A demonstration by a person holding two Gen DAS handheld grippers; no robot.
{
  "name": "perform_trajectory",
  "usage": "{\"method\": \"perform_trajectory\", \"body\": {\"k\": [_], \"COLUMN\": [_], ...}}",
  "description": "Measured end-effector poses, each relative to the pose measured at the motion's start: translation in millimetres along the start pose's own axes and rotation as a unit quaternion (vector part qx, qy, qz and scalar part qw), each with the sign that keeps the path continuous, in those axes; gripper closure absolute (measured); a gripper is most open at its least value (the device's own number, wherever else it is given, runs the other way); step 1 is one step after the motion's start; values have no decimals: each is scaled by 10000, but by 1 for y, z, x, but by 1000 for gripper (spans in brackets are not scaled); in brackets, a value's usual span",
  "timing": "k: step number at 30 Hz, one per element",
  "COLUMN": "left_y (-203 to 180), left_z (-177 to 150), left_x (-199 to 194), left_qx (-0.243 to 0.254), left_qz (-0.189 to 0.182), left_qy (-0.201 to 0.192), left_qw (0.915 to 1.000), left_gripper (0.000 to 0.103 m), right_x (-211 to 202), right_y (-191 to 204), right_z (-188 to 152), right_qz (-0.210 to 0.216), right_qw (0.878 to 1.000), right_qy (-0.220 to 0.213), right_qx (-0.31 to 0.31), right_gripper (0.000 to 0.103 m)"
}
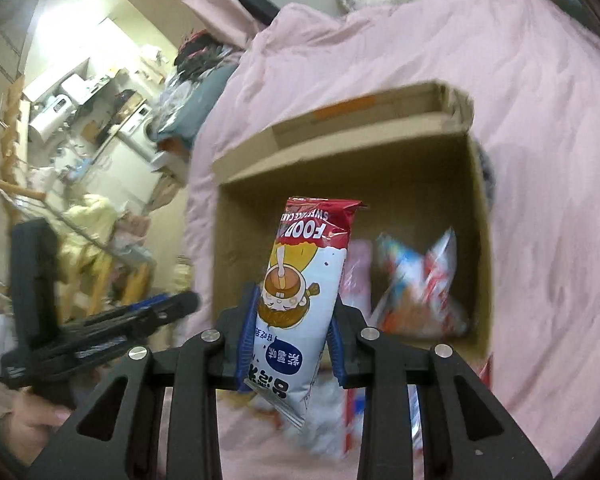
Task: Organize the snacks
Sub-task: 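Carry the wafer bar and cake packet into the box and open both tools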
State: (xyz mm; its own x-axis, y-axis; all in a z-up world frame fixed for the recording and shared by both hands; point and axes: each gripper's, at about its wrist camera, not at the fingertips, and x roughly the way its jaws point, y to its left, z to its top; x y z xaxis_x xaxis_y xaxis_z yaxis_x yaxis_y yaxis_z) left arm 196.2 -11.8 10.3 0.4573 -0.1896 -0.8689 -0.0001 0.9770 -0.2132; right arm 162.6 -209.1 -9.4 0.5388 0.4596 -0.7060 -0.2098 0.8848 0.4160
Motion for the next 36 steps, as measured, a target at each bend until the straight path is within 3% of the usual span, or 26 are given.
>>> {"method": "perform_trajectory", "body": {"k": [4,6,15,22,33,36], "left_y": [6,7,-4,-19,-15,-17], "left_z": [9,9,5,2,0,-1], "left_x": [14,22,51,47,43,40], "left_qx": [-101,-13,134,534,389,499], "left_qz": [-199,-102,-140,-117,-259,-124], "left_qy": [-185,-320,-271,-486,-500,-600], "left_qw": [9996,9994,9994,9973,9977,9969], "left_gripper": [78,78,78,78,78,77], "right_x": [20,28,48,52,53,52], "right_y": [-16,-19,-24,-32,-34,-35], "right_z": [-5,-7,-3,2,1,2], "right_qz": [-124,-151,-45,-9,63,90], "right_qw": [9999,9999,9998,9996,9996,9996], "right_qy": [-36,41,184,271,269,250], "right_qx": [-19,-38,-61,44,98,120], "right_gripper": [71,71,71,70,70,70]}}
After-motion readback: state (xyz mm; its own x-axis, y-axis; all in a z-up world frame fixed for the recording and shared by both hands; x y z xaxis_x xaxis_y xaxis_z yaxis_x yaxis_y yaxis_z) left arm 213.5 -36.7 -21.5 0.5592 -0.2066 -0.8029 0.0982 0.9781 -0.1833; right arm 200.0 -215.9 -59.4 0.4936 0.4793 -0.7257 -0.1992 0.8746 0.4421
